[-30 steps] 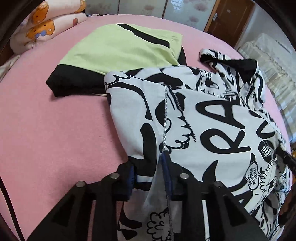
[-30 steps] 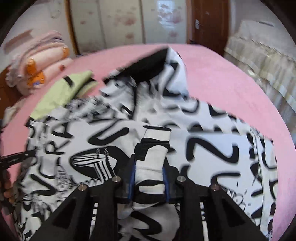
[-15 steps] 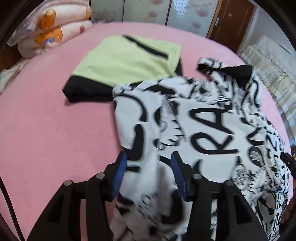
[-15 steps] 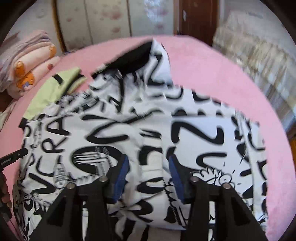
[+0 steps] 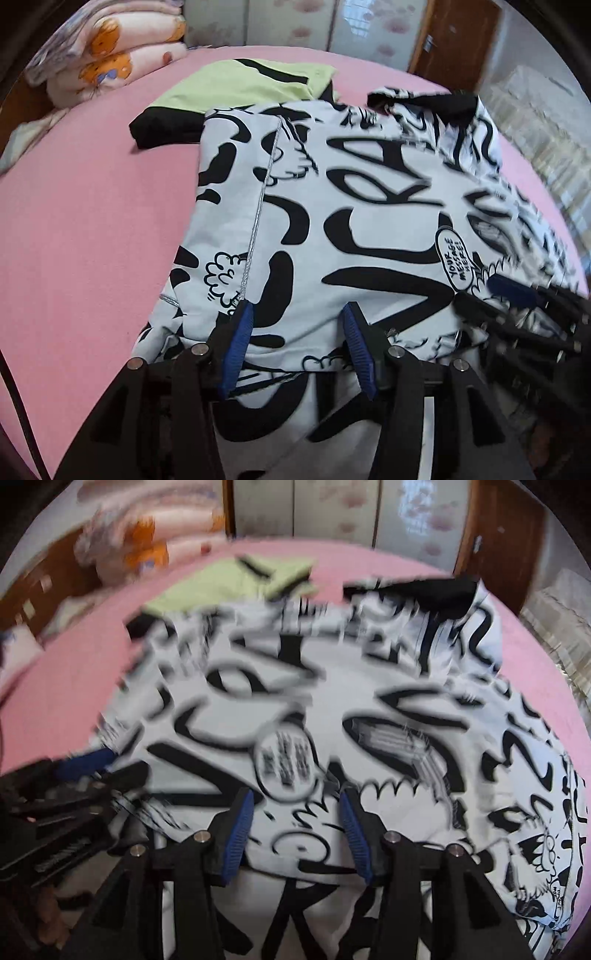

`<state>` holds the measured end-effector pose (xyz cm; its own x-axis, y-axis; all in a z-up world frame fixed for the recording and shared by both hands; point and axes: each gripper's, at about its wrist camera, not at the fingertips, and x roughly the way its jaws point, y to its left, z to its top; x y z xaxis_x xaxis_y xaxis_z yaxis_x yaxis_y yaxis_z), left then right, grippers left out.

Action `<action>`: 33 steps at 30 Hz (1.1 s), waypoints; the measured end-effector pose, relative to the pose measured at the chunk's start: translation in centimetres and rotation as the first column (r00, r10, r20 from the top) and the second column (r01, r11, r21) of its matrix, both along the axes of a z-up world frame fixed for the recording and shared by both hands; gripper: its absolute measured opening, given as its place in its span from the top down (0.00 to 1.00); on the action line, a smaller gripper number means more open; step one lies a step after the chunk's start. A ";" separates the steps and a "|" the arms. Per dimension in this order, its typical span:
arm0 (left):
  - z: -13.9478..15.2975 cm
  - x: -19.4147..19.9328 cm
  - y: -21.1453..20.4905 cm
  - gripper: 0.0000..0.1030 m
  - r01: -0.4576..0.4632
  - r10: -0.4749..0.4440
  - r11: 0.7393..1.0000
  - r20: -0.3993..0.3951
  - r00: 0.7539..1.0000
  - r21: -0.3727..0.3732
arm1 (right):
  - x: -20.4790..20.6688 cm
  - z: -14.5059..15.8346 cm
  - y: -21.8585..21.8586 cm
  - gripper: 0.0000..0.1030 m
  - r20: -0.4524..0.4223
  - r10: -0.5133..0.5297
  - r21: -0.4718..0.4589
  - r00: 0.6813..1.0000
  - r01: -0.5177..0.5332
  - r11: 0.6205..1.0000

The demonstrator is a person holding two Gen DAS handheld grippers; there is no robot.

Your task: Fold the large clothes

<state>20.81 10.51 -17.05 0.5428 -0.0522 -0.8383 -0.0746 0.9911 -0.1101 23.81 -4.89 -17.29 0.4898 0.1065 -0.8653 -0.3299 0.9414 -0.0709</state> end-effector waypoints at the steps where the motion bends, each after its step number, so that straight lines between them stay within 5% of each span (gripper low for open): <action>1: -0.1 0.0 -0.1 0.56 0.014 -0.014 1.000 0.001 1.000 0.021 | 0.0 -0.1 -0.4 0.53 0.006 -0.004 -0.018 1.000 0.004 1.000; 6: 0.0 -0.2 0.2 0.57 0.036 -0.036 0.999 -0.005 0.999 0.022 | 0.2 0.2 -5.0 0.53 0.081 -0.137 -0.171 0.987 0.149 0.974; 10: 0.1 -0.2 0.2 0.57 0.034 -0.034 0.999 -0.014 0.999 0.014 | 0.4 0.6 -9.0 0.55 -0.002 -0.202 -0.080 0.979 0.201 0.976; 14: 0.3 0.0 0.0 0.56 0.031 -0.030 0.999 -0.034 0.999 0.027 | -0.1 0.9 -9.0 0.53 0.038 -0.220 -0.190 0.975 0.224 0.956; 24: 3.5 -1.7 0.2 0.40 0.034 -0.034 0.999 -0.011 0.999 0.005 | -0.5 2.4 -9.7 0.53 -0.055 -0.296 -0.096 0.953 0.291 0.952; 33: 6.6 -4.7 0.0 0.38 0.049 -0.049 0.999 0.051 0.997 0.016 | -2.4 3.2 -7.5 0.53 -0.077 -0.265 -0.045 0.961 0.262 0.964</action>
<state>16.15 10.52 -10.44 0.5820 -0.0677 -0.8104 -0.0206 0.9950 -0.0979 21.44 -12.35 -14.07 0.4244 -0.0472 -0.9042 -0.0761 0.9933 -0.0876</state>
